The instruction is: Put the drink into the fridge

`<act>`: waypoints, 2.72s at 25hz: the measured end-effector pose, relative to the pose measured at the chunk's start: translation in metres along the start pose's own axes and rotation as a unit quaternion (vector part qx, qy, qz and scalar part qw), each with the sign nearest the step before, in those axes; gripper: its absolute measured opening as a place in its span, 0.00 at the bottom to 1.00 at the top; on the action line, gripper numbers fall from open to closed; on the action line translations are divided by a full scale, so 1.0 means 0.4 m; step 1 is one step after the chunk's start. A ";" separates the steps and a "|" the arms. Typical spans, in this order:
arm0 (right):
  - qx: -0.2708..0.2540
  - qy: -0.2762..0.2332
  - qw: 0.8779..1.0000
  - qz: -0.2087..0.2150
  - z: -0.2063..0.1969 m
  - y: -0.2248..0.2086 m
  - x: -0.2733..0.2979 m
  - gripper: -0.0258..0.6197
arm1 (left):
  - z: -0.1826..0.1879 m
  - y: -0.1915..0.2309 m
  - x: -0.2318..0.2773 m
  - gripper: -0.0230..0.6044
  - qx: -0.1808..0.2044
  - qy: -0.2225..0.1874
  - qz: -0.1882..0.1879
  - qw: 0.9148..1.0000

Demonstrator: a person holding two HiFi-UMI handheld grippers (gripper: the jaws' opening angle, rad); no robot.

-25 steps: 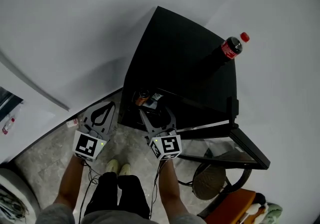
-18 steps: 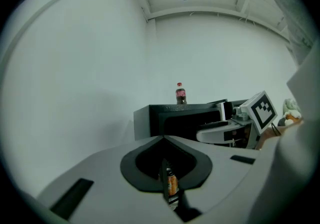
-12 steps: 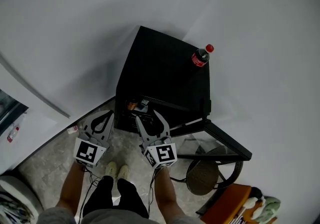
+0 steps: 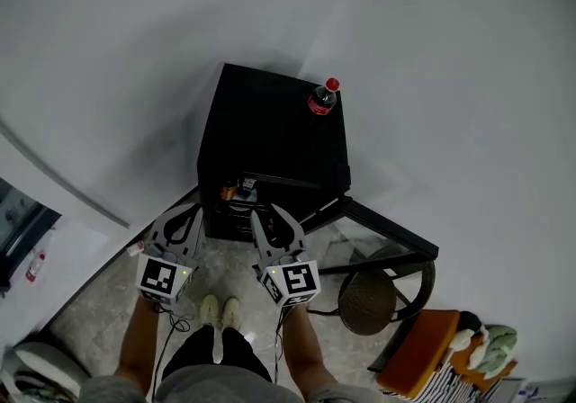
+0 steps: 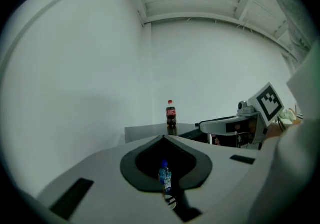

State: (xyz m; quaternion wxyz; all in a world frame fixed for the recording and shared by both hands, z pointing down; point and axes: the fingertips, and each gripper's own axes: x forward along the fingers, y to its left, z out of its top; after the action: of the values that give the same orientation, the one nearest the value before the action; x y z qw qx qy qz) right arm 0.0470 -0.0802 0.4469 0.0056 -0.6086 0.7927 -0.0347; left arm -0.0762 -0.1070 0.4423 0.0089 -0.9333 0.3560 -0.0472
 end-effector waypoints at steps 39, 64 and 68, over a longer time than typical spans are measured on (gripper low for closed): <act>0.006 -0.026 0.999 -0.041 0.098 0.008 -0.073 0.08 | 0.084 -0.056 0.002 0.04 0.009 -0.005 -0.033 0.999; -0.002 -0.031 0.997 -0.064 0.119 0.013 -0.087 0.08 | 0.104 -0.053 0.002 0.04 0.009 -0.014 -0.050 0.999; -0.002 -0.032 0.997 -0.074 0.121 0.003 -0.079 0.08 | 0.106 -0.046 0.006 0.04 0.011 -0.011 -0.056 0.998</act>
State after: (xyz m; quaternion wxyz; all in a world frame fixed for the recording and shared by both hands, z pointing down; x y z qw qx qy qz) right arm 0.0564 -0.0517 0.3973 0.0271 -0.6662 0.7452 -0.0135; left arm -0.0581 -0.0957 0.4014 0.0208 -0.9519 0.3029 -0.0413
